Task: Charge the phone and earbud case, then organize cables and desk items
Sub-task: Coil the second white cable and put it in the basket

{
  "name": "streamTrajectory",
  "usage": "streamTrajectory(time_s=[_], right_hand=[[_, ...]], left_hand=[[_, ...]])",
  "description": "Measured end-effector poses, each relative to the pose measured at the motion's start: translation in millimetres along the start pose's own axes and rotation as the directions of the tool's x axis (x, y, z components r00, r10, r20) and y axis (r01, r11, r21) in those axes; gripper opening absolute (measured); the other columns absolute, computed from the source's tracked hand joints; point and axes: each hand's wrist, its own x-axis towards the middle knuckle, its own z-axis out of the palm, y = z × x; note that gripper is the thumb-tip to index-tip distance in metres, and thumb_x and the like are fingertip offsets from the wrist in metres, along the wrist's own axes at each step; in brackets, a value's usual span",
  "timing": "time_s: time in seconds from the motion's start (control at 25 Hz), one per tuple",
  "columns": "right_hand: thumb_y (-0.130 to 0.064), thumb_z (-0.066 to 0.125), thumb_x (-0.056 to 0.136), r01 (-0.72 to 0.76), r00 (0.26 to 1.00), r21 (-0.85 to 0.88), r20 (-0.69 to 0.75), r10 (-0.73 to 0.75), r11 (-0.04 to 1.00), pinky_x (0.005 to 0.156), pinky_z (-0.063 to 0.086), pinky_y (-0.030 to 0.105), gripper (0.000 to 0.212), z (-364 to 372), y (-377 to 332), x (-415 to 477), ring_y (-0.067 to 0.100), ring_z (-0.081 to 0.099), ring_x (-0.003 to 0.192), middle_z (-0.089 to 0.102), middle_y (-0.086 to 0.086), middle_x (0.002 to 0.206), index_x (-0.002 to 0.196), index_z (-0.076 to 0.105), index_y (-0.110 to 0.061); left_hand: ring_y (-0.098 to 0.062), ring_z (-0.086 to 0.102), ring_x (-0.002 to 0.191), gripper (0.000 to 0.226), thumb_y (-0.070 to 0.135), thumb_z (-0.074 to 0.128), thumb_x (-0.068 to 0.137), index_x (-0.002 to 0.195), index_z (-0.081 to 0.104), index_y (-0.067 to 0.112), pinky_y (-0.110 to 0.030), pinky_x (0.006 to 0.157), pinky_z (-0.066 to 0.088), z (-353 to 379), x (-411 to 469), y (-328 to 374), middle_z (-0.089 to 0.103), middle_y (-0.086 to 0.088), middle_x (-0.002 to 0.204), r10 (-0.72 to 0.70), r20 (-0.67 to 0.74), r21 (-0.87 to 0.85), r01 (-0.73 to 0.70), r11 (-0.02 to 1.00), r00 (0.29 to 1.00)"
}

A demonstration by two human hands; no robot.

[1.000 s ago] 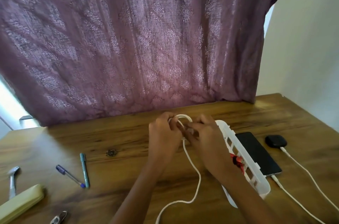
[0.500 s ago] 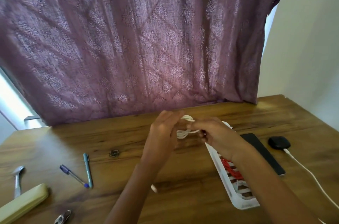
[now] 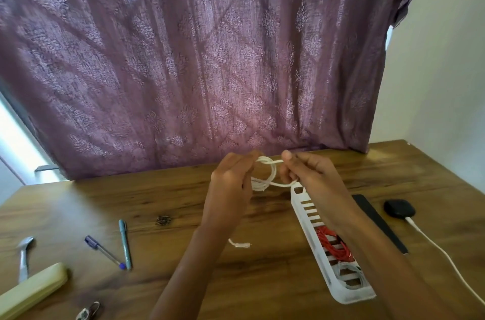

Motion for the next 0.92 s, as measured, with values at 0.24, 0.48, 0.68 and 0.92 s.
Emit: streamTrajectory(time_s=[0.24, 0.48, 0.68, 0.92], right_hand=[[-0.025, 0.065, 0.083, -0.001, 0.993, -0.297, 0.115, 0.037, 0.955, 0.044, 0.035, 0.014, 0.017, -16.3, -12.1, 1.5, 0.001, 0.041, 0.042, 0.049, -0.008, 0.046, 0.077, 0.070, -0.010], [-0.018, 0.064, 0.074, -0.024, 0.983, 0.188, 0.183, -0.011, 0.982, 0.065, 0.051, 0.018, 0.023, -22.3, 3.6, -7.5, 0.010, 0.058, 0.062, 0.061, 0.003, 0.067, 0.093, 0.069, -0.006], [-0.008, 0.058, 0.086, 0.131, 0.990, -0.069, -0.040, -0.134, 0.989, 0.053, 0.047, 0.014, 0.016, -14.2, 3.2, -1.7, 0.004, 0.053, 0.048, 0.062, -0.006, 0.060, 0.080, 0.069, -0.018], [-0.014, 0.068, 0.080, 0.191, 0.975, -0.220, -0.071, -0.211, 0.957, 0.059, 0.044, 0.005, 0.012, -12.4, -3.2, 0.3, -0.007, 0.062, 0.066, 0.069, -0.020, 0.067, 0.079, 0.070, -0.026]], left_hand=[[-0.004, 0.054, 0.076, 0.032, -0.009, 0.056, 0.078, 0.102, 0.070, 0.006, -0.005, 0.076, 0.038, -3.4, -7.3, -11.4, 0.069, -0.008, 0.081, -0.060, -0.037, -0.001, 0.060, 0.998, 0.998], [-0.002, 0.053, 0.051, 0.017, 0.011, 0.059, 0.088, 0.097, 0.073, 0.014, -0.005, 0.052, 0.037, -16.3, -0.6, -2.1, 0.063, 0.010, 0.061, -0.468, -0.111, -0.202, 0.441, 0.875, 0.877], [0.007, 0.052, 0.051, 0.018, 0.007, 0.061, 0.086, 0.096, 0.073, 0.014, -0.001, 0.056, 0.036, -25.0, -1.6, -6.5, 0.060, 0.012, 0.059, -0.357, -0.084, -0.110, 0.348, 0.931, 0.930], [-0.019, 0.057, 0.057, 0.020, 0.008, 0.061, 0.086, 0.100, 0.073, 0.015, -0.008, 0.058, 0.037, -30.1, -2.4, -13.5, 0.068, -0.004, 0.064, -0.424, -0.117, -0.082, 0.416, 0.905, 0.898]])
